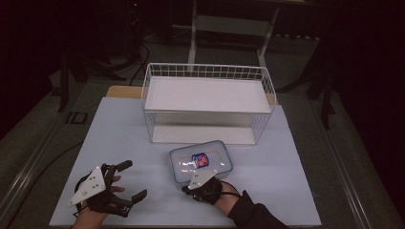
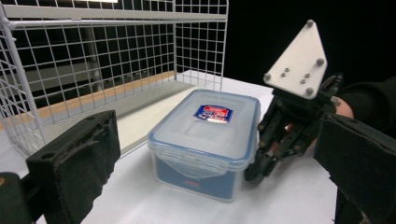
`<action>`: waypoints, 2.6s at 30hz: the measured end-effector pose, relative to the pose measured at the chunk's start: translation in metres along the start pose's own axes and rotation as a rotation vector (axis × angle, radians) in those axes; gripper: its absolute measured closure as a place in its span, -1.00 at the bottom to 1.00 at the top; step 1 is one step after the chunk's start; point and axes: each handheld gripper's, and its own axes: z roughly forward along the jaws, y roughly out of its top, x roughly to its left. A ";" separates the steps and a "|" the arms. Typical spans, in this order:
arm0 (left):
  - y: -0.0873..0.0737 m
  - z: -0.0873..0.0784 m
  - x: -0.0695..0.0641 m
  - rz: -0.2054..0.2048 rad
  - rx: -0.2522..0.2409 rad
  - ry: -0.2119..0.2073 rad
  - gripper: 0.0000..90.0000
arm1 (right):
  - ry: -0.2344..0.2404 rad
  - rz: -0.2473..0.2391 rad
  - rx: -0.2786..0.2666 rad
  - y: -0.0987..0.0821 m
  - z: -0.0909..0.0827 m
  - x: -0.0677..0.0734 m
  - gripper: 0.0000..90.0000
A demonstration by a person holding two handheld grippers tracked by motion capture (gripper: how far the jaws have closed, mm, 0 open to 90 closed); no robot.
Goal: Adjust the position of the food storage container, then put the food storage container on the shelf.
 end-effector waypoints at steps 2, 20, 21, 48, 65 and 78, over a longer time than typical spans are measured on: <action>0.000 0.000 0.000 -0.001 0.000 0.000 -0.99 | -0.010 0.000 0.001 0.003 0.003 -0.002 1.00; 0.000 0.001 0.000 -0.003 0.003 -0.008 -0.99 | -0.025 0.034 -0.047 0.017 0.012 -0.005 1.00; -0.001 0.001 0.000 -0.003 0.005 -0.009 -0.99 | -0.028 0.022 -0.053 0.017 0.011 -0.004 1.00; 0.001 0.009 -0.004 -0.021 0.037 -0.004 -0.99 | -0.040 0.095 -0.139 0.019 -0.028 -0.005 0.26; 0.047 0.039 0.001 -0.084 0.080 -0.006 -0.98 | -0.267 0.124 -0.316 -0.007 -0.122 -0.028 -0.70; 0.060 0.074 0.022 -0.194 0.177 0.002 -0.98 | -0.415 0.186 -0.433 -0.027 -0.156 -0.038 -0.59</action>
